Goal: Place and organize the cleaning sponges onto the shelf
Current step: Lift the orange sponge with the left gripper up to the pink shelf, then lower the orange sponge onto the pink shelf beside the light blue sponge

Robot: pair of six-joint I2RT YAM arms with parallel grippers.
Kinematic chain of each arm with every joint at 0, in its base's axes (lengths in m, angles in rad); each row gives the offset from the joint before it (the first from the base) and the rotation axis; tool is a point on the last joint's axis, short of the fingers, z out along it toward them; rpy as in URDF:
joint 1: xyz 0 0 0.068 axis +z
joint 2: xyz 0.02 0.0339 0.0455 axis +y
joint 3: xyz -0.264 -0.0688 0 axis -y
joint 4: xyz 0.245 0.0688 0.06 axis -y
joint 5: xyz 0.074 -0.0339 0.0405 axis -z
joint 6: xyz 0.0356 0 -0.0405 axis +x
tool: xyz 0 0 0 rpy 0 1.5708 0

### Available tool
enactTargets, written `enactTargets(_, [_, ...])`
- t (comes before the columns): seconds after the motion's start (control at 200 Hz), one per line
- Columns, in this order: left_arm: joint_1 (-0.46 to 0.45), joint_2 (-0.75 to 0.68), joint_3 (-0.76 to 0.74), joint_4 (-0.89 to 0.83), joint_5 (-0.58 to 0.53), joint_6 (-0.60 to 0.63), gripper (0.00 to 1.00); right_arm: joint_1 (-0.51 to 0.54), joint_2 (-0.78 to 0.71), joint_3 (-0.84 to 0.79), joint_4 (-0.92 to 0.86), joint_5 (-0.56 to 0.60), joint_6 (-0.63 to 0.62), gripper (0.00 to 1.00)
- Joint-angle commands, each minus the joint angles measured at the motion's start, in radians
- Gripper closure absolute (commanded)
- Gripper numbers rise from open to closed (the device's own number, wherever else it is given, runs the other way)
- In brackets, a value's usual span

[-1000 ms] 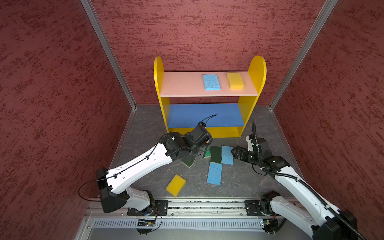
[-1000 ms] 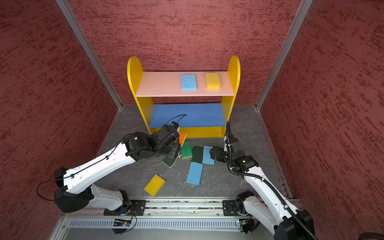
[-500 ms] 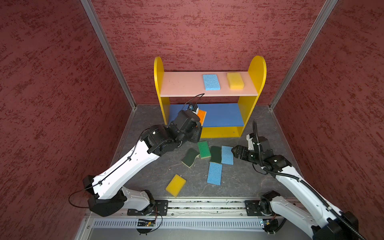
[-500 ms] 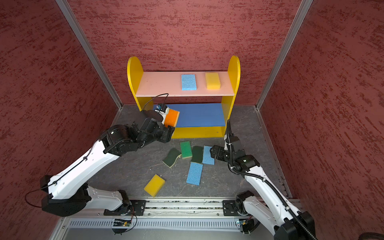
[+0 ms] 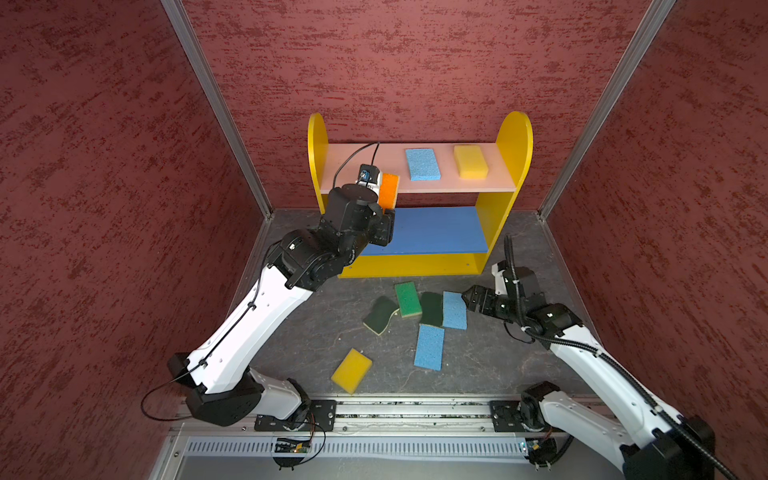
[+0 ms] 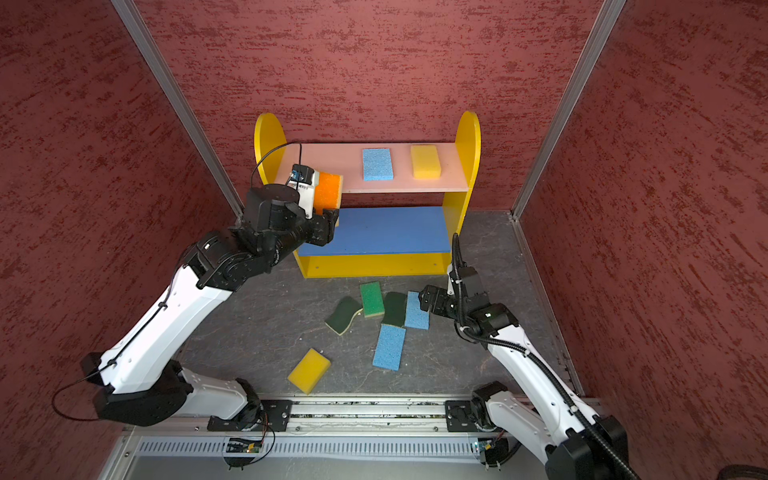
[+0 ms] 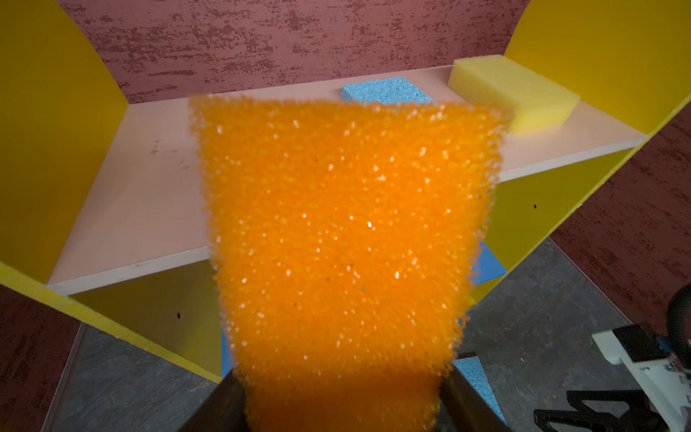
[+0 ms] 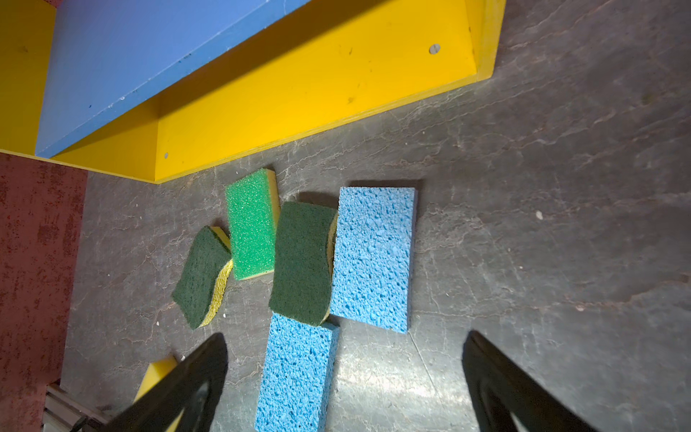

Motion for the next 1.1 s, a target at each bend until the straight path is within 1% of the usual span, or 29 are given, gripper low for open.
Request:
enactTargets(0.0, [0.039, 0.027, 0.018, 0.085, 0.004, 0.053, 0.36, -0.004, 0.016, 0.053, -0.020, 0.038, -0.037, 0.01])
enactTargets(0.115, [0.065, 0.051, 0.045, 0.140, 0.016, 0.074, 0.36, -0.004, 0.034, 0.069, -0.023, 0.050, -0.057, 0.01])
enactTargets(0.25, [0.093, 0.104, 0.107, 0.148, 0.009, 0.090, 0.36, -0.005, 0.059, 0.080, -0.021, 0.050, -0.073, 0.01])
enactTargets(0.381, [0.132, 0.150, 0.148, 0.141, 0.024, 0.077, 0.35, -0.004, 0.069, 0.090, -0.017, 0.054, -0.086, 0.01])
enactTargets(0.496, [0.161, 0.183, 0.173, 0.141, -0.003, 0.065, 0.36, -0.005, 0.072, 0.089, -0.011, 0.059, -0.098, 0.01])
enactTargets(0.591, [0.183, 0.206, 0.193, 0.130, 0.015, 0.051, 0.36, -0.006, 0.080, 0.092, -0.016, 0.064, -0.109, 0.01])
enactTargets(0.676, [0.191, 0.224, 0.203, 0.130, 0.025, 0.050, 0.36, -0.006, 0.086, 0.094, -0.021, 0.067, -0.116, 0.01])
enactTargets(0.867, [0.198, 0.259, 0.235, 0.120, 0.008, 0.057, 0.36, -0.006, 0.102, 0.097, -0.011, 0.064, -0.118, 0.01])
enactTargets(1.097, [0.233, 0.280, 0.261, 0.096, 0.018, 0.035, 0.35, -0.006, 0.120, 0.095, -0.001, 0.054, -0.115, 0.01])
